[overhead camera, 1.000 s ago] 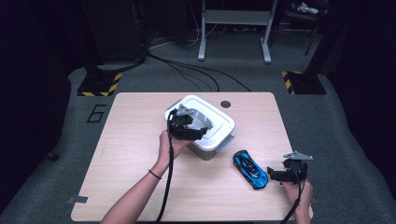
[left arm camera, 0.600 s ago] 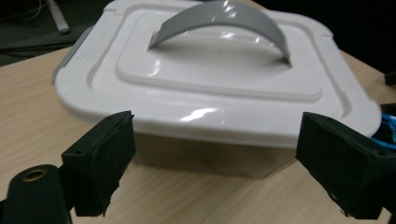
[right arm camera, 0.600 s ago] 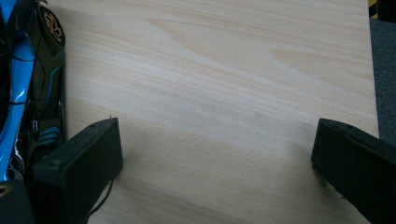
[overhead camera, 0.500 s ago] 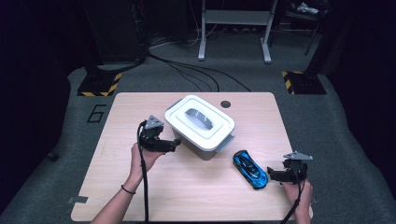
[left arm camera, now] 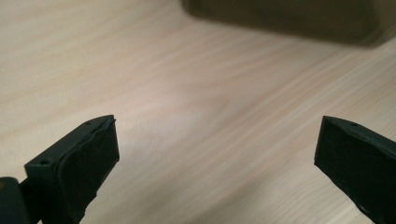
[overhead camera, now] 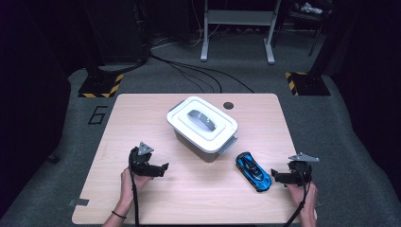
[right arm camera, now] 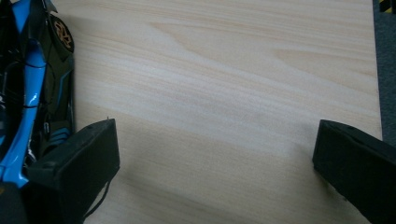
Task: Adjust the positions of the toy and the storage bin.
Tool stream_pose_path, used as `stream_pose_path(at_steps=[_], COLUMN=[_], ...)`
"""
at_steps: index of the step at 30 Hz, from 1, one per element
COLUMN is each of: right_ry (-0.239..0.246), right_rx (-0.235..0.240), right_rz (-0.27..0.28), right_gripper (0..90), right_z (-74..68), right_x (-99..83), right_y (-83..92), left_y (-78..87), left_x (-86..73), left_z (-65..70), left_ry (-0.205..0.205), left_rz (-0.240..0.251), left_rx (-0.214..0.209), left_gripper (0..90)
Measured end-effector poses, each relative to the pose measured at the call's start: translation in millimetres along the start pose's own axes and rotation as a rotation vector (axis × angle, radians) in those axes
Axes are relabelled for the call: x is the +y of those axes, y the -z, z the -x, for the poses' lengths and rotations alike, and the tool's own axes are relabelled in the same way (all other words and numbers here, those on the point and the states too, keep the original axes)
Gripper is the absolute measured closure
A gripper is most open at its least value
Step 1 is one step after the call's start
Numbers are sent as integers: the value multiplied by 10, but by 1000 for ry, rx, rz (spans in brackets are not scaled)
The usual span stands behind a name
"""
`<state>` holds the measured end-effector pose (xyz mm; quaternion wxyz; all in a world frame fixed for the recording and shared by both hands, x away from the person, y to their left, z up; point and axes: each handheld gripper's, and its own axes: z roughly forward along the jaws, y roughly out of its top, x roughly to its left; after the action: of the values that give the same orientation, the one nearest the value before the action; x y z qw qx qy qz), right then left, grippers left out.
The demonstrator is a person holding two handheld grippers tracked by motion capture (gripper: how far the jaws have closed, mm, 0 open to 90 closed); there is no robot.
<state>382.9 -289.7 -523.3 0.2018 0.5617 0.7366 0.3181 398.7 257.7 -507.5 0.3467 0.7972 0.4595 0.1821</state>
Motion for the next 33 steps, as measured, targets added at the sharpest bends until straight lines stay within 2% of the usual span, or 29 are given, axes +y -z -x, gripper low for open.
stream_pose_path(at_steps=[2,6,7,14,20,25,32,33], right_ry=[-7,27,43,116,204,243,284,282], right_rx=[26,47,55,116,155,171,182,184], right_rz=[-7,5,10,5,-28,-59,-104,-125], right_gripper=[0,0,0,0,0,0,0,0], right_z=[-6,-112,-157,-449,-736,-942,-1095,-1110], right_x=[17,97,129,306,476,595,706,722], right_y=[38,113,131,142,47,-40,-209,-243], left_y=[-38,-80,-91,-73,-71,-71,-71,-72], left_x=[-105,-205,-220,-239,-243,-243,-244,-243], left_z=[-13,-45,-46,-79,-84,-85,-84,-84], left_ry=[-2,-4,-4,-1,-4,-5,-4,-5], left_rz=[-16,-34,-14,-13,-11,-10,-11,-10], left_rx=[15,30,42,45,41,40,40,40], left_gripper=[0,0,0,0,0,0,0,0])
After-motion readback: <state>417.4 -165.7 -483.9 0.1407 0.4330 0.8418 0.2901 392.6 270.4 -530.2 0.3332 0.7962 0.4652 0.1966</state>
